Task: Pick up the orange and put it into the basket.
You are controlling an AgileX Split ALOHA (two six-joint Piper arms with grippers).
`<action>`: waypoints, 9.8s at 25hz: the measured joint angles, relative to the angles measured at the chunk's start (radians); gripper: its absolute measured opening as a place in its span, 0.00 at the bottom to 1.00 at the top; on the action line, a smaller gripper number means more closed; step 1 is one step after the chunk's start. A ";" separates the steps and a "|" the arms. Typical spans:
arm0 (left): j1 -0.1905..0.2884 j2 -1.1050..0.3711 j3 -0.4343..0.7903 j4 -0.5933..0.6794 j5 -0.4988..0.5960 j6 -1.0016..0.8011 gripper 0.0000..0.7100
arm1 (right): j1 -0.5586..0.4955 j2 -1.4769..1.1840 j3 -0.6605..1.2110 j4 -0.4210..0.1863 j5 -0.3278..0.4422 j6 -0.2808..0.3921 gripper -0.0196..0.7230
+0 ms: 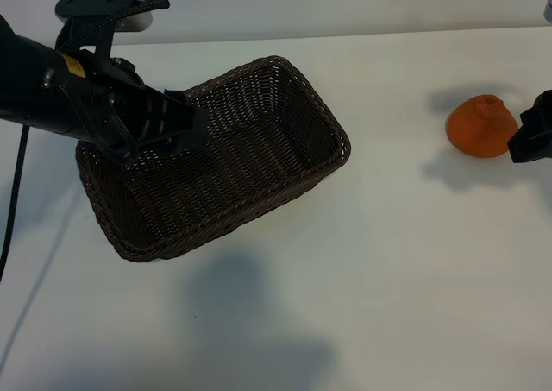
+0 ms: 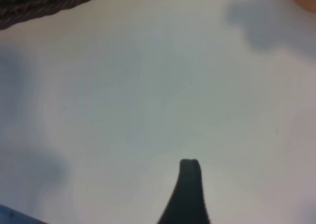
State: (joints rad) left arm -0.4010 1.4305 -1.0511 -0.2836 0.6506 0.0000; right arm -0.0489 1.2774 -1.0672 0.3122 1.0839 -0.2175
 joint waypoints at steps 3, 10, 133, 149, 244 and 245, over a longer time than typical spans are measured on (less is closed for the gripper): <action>0.000 0.000 0.000 0.000 0.000 0.000 0.84 | 0.000 0.000 0.000 0.000 0.000 0.000 0.83; 0.000 0.000 0.000 0.000 0.000 0.000 0.84 | 0.000 0.000 0.000 0.000 0.000 0.000 0.83; 0.100 0.248 0.310 0.373 -0.337 -0.907 0.68 | 0.000 0.000 0.000 0.026 0.009 -0.034 0.83; 0.100 0.250 0.307 0.368 -0.369 -0.884 0.49 | 0.000 0.000 0.000 0.026 0.009 -0.038 0.83; 0.160 0.494 0.011 -0.748 -0.292 0.237 0.50 | 0.000 0.000 0.000 0.026 0.028 -0.039 0.81; 0.160 0.494 0.011 -0.748 -0.286 0.236 0.52 | 0.000 0.000 0.000 0.026 0.028 -0.039 0.81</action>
State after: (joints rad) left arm -0.2409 1.9250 -1.0398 -1.0315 0.3644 0.2357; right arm -0.0489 1.2774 -1.0672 0.3385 1.1116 -0.2569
